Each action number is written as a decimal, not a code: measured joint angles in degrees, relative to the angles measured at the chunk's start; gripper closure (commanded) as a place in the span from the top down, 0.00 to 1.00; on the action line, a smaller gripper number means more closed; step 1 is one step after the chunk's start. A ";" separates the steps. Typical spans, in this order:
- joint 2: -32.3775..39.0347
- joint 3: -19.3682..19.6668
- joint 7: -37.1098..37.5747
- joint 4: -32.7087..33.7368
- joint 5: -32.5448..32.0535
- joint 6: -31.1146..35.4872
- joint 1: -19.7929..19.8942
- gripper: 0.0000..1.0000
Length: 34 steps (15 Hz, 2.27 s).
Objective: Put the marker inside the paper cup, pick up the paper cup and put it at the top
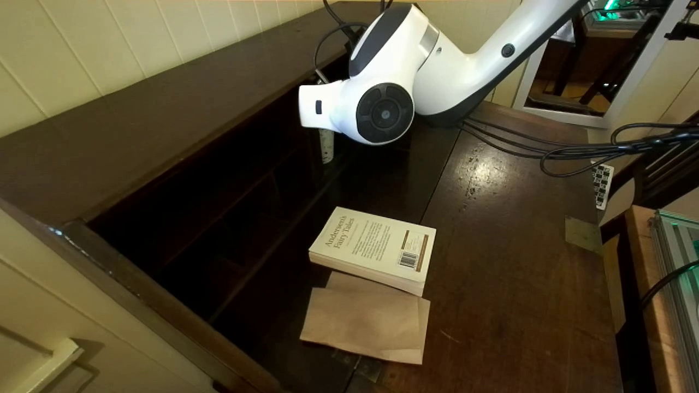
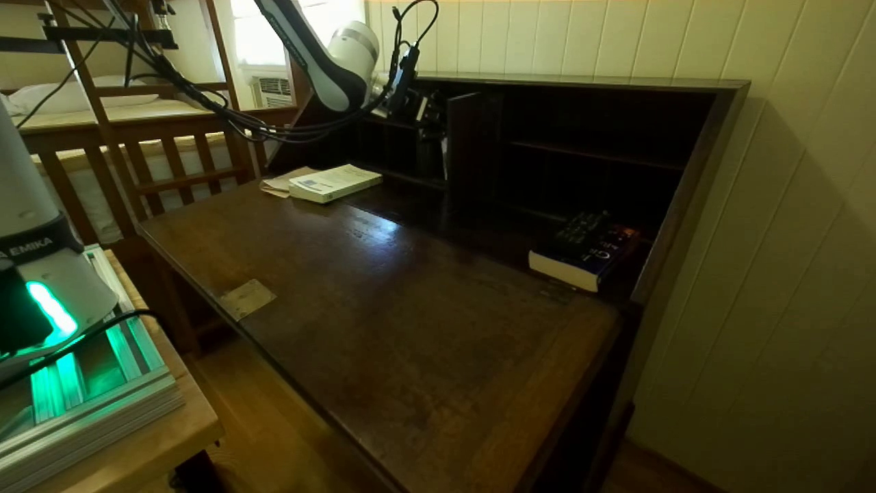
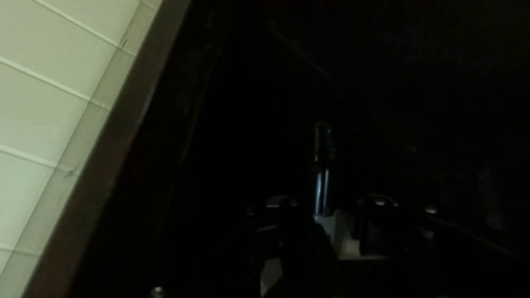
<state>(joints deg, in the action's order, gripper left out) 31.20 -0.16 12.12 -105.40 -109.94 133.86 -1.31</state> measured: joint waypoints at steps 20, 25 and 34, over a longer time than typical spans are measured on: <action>1.19 -0.60 0.02 1.25 -1.08 0.39 0.42 0.06; 1.26 -0.66 -0.07 1.27 -1.08 -0.10 0.37 0.06; 1.50 -0.90 -0.19 1.28 -0.68 -1.97 0.44 0.84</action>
<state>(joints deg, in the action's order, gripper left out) 32.70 -1.06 11.93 -104.12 -110.62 131.89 -0.87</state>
